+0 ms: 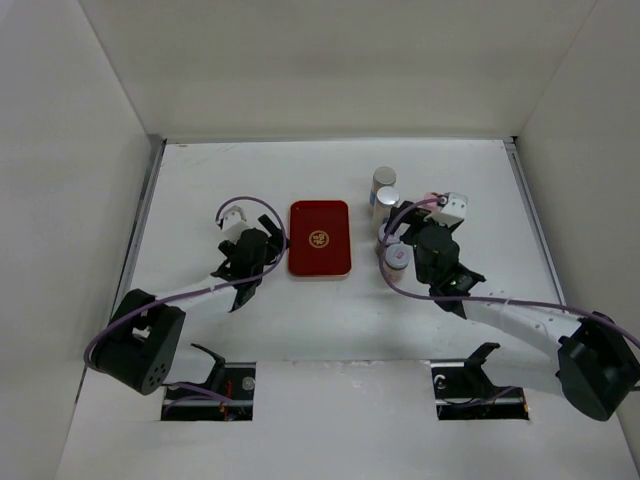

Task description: Organize the condiment bottles

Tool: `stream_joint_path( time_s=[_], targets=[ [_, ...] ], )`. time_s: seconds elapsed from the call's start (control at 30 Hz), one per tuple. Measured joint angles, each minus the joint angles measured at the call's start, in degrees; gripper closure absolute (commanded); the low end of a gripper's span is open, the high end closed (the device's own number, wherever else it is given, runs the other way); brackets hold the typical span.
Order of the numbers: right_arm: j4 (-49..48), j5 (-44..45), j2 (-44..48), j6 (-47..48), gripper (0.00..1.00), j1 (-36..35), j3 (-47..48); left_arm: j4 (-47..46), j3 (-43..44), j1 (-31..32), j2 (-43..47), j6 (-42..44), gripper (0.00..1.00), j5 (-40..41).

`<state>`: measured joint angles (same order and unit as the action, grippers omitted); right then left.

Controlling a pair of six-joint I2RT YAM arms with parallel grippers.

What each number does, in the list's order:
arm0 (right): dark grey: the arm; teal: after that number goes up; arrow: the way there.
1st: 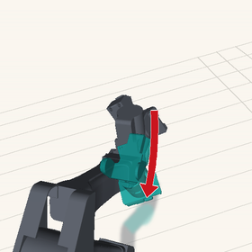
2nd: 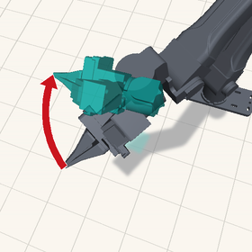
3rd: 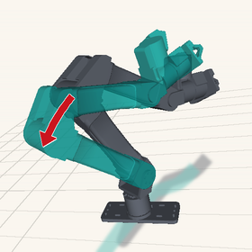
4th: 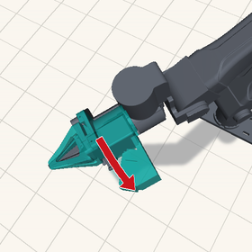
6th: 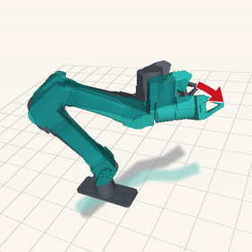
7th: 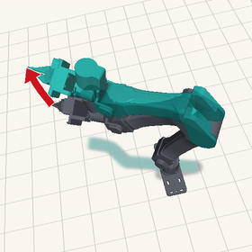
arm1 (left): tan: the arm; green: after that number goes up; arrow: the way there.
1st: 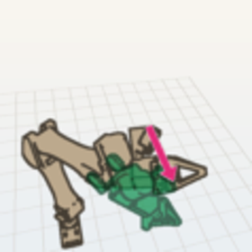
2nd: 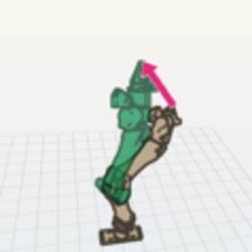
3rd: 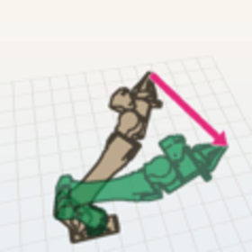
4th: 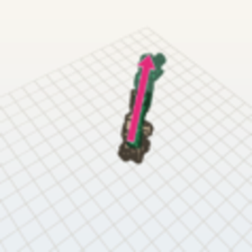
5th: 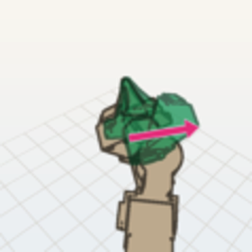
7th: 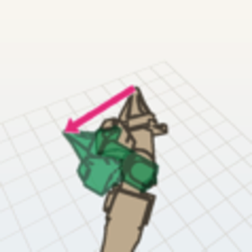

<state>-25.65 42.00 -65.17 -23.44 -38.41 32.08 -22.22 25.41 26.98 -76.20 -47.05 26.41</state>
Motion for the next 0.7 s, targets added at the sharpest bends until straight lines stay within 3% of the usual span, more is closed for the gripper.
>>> stream_joint_path(
  time_s=[0.2, 0.23, 0.27, 0.33, 0.4, 0.47, 0.5, 0.57, 0.6, 0.67, 0.7],
  targets=[
    [-2.08, -1.27, -1.31, 1.64, 0.0, -1.05, 0.0, 0.44, 0.11, 0.0, 0.02, 0.72, 0.0, 0.98],
    [-2.29, -1.66, -1.31, 1.73, 0.14, -1.07, 0.0, 0.44, 0.11, 0.0, 0.02, 1.01, 0.0, 1.18],
    [-2.32, -2.23, -1.31, 2.08, 0.4, -1.09, 0.0, 0.44, 0.11, 0.0, 0.02, 1.33, 0.0, 1.36],
    [-2.16, -3.34, -1.29, 2.95, 0.77, -1.11, 0.0, 0.2, 0.11, 0.0, 0.02, 1.81, 0.0, 1.6],
    [-1.7, -4.11, -1.09, 3.1, 0.86, -1.11, 0.02, -0.37, 0.09, -0.26, 0.02, 2.1, 0.0, 1.57],
    [0.26, -4.79, -0.98, 2.91, 0.81, -1.11, 0.57, -1.44, 0.07, -0.35, 0.02, 2.34, 0.0, 1.53],
    [1.64, -5.03, -1.01, 2.84, 0.72, -1.07, 1.2, -2.16, 0.0, -0.35, 0.02, 2.51, 0.0, 1.53],
    [4.26, -5.22, -1.4, 2.69, 0.45, -1.01, 2.99, -3.67, -0.24, -0.5, -0.02, 2.89, 0.0, 1.42],
    [5.4, -5.4, -1.95, 2.82, 0.26, -0.92, 4.22, -4.31, -0.28, -0.68, -0.11, 3.1, 0.0, 1.29],
    [7.19, -5.68, -3.72, 3.08, 0.09, -0.57, 6.95, -5.44, -0.37, -0.7, -0.15, 3.54, 0.0, 1.07],
    [8.07, -5.99, -4.85, 3.3, 0.06, -0.37, 8.37, -6.25, -0.55, -0.7, -0.15, 3.72, 0.0, 1.05]
  ],
)
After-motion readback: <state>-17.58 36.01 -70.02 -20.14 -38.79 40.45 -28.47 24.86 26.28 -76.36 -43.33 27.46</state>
